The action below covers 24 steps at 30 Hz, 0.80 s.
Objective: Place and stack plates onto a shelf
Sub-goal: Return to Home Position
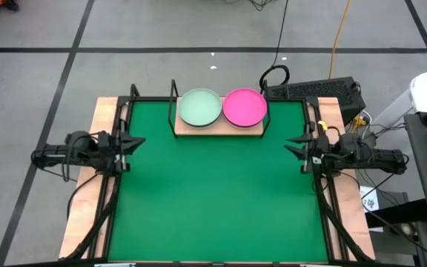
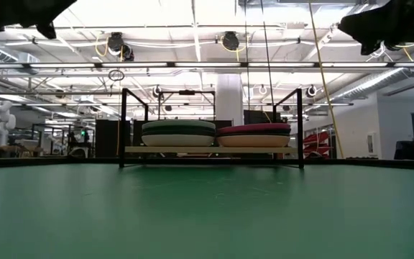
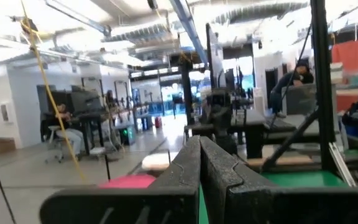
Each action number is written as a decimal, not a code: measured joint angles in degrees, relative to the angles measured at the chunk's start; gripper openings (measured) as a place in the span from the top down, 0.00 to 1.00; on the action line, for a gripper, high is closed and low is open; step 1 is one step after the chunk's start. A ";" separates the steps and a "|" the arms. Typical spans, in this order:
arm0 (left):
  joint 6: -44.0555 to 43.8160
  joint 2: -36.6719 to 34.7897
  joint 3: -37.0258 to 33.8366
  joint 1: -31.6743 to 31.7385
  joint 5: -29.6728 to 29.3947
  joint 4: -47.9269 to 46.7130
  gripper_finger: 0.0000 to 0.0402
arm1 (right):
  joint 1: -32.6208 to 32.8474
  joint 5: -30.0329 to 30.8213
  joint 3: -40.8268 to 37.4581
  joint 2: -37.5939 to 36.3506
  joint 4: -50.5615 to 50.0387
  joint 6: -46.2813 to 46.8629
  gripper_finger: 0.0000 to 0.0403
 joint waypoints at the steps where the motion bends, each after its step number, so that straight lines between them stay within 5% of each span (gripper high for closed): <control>1: -0.19 0.00 -0.16 0.00 -0.14 -0.67 1.00 | 0.00 -0.06 0.00 0.10 -0.35 -0.04 0.77; 6: -0.63 -0.02 -1.90 0.02 -0.11 -0.40 1.00 | 0.02 0.03 -0.16 -0.33 -2.44 0.23 0.77; 16: -3.37 -0.02 -13.49 0.15 -0.09 15.49 1.00 | 0.02 0.09 -5.12 -0.31 -1.64 0.63 0.77; 24: -5.37 0.13 -13.56 0.15 0.91 14.61 1.00 | 0.02 0.03 -7.62 -0.33 -1.29 2.12 0.77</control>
